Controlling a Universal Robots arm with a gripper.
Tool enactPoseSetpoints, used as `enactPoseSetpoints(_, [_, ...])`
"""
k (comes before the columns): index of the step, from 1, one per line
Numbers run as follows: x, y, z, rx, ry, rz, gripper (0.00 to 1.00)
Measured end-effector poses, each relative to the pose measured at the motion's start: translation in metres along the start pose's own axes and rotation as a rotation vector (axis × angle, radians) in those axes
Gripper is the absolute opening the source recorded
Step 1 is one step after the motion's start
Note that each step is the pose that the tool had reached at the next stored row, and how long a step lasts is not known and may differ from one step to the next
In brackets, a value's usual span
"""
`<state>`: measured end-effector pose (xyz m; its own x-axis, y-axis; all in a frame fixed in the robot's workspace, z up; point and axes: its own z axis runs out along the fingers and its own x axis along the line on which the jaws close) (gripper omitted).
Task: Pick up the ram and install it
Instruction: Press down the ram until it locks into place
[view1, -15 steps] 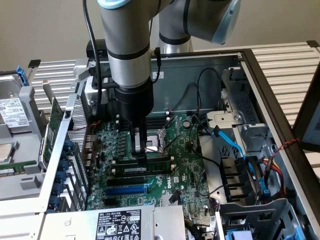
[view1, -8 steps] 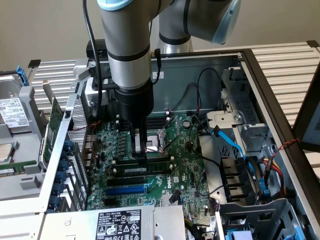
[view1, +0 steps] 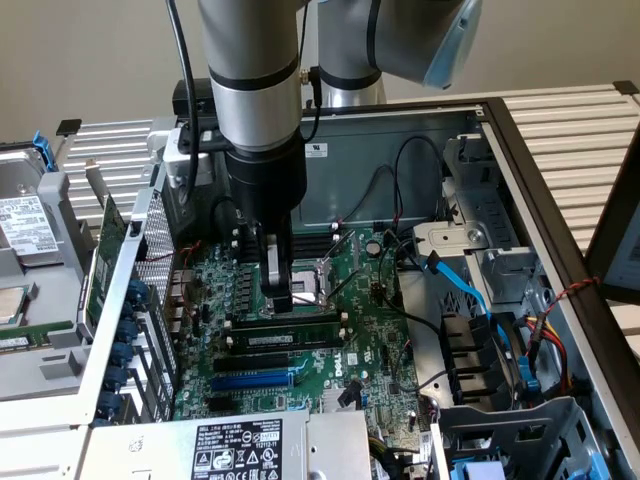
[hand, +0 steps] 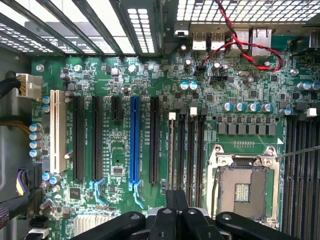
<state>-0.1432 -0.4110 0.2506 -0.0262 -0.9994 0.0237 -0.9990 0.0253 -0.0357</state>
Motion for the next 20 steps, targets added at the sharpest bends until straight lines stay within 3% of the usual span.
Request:
enactPoseSetpoints(14, [0.0, 0.0, -0.0001, -0.0001, 0.0001, 0.001, 0.1])
enactPoseSetpoints(20, [0.0, 0.0, -0.0001, -0.0022, 0.0014, 0.083, 0.1])
